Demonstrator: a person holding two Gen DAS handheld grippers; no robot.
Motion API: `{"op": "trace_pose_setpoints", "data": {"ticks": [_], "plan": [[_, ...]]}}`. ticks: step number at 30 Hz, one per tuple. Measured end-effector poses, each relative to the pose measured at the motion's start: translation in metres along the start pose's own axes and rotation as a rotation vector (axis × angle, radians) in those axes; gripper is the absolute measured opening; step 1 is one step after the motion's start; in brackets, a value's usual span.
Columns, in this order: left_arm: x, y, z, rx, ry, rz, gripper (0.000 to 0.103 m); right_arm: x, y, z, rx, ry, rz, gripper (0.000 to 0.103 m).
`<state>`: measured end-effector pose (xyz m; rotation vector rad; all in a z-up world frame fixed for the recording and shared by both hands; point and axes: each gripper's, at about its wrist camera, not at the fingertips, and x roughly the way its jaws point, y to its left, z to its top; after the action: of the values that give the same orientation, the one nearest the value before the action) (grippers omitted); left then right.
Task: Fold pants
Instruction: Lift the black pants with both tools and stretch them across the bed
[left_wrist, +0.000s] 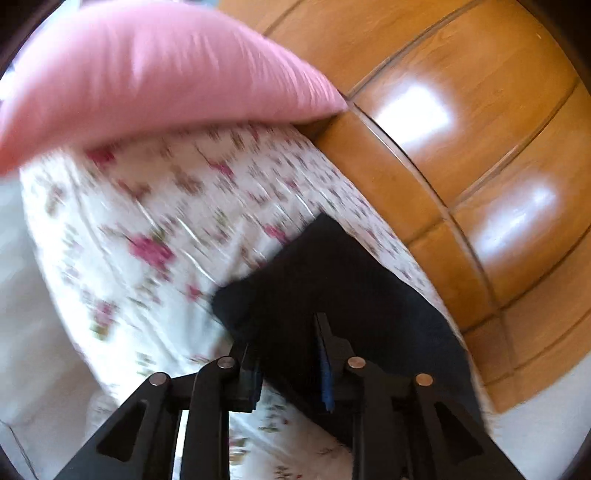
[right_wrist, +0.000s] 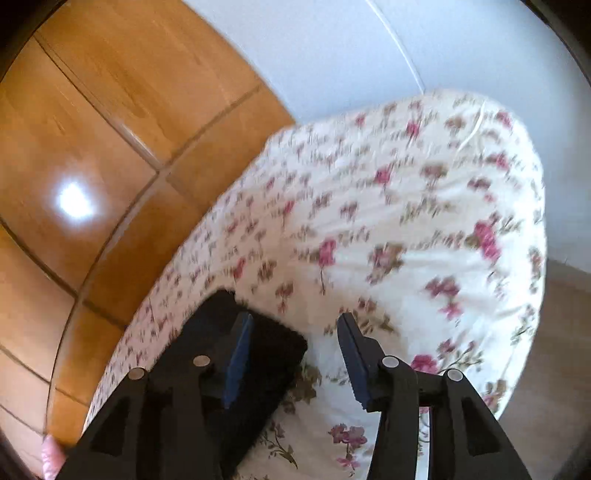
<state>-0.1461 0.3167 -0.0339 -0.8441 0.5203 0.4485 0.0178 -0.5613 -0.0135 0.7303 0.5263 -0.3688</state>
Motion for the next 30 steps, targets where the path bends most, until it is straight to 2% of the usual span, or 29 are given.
{"op": "trace_pose_setpoints", "data": {"ticks": [2,4,7,10,14,17,18,20,24,27,30], "plan": [[-0.013,0.0,0.003,0.005,-0.056,0.057,0.028,-0.011,0.02,-0.001,-0.09,-0.047,-0.007,0.049],[-0.027,-0.005,0.008,0.03,-0.132,0.127,0.029,-0.016,0.048,-0.006,-0.215,-0.047,0.043,0.049],[-0.047,-0.013,0.016,0.056,-0.243,0.19,0.03,-0.009,0.101,-0.029,-0.41,-0.004,0.12,0.049],[-0.056,-0.023,0.021,0.076,-0.291,0.19,0.035,-0.002,0.146,-0.066,-0.537,0.084,0.228,0.049],[-0.04,-0.063,0.017,0.218,-0.229,0.108,0.038,0.005,0.2,-0.124,-0.685,0.248,0.385,0.049],[-0.013,-0.1,0.008,0.335,-0.138,0.02,0.043,0.001,0.225,-0.161,-0.744,0.331,0.489,0.049],[0.001,-0.115,0.004,0.368,-0.084,-0.021,0.043,-0.002,0.233,-0.173,-0.767,0.35,0.519,0.049],[0.021,-0.137,-0.004,0.403,-0.02,-0.057,0.044,-0.009,0.247,-0.192,-0.807,0.374,0.55,0.049],[0.057,-0.179,-0.03,0.494,0.078,-0.102,0.044,-0.014,0.272,-0.223,-0.858,0.405,0.609,0.049],[0.084,-0.197,-0.039,0.547,0.147,-0.11,0.044,-0.017,0.283,-0.24,-0.881,0.445,0.627,0.049],[0.109,-0.198,-0.047,0.581,0.19,-0.069,0.044,-0.015,0.296,-0.251,-0.894,0.494,0.666,0.049]]}}
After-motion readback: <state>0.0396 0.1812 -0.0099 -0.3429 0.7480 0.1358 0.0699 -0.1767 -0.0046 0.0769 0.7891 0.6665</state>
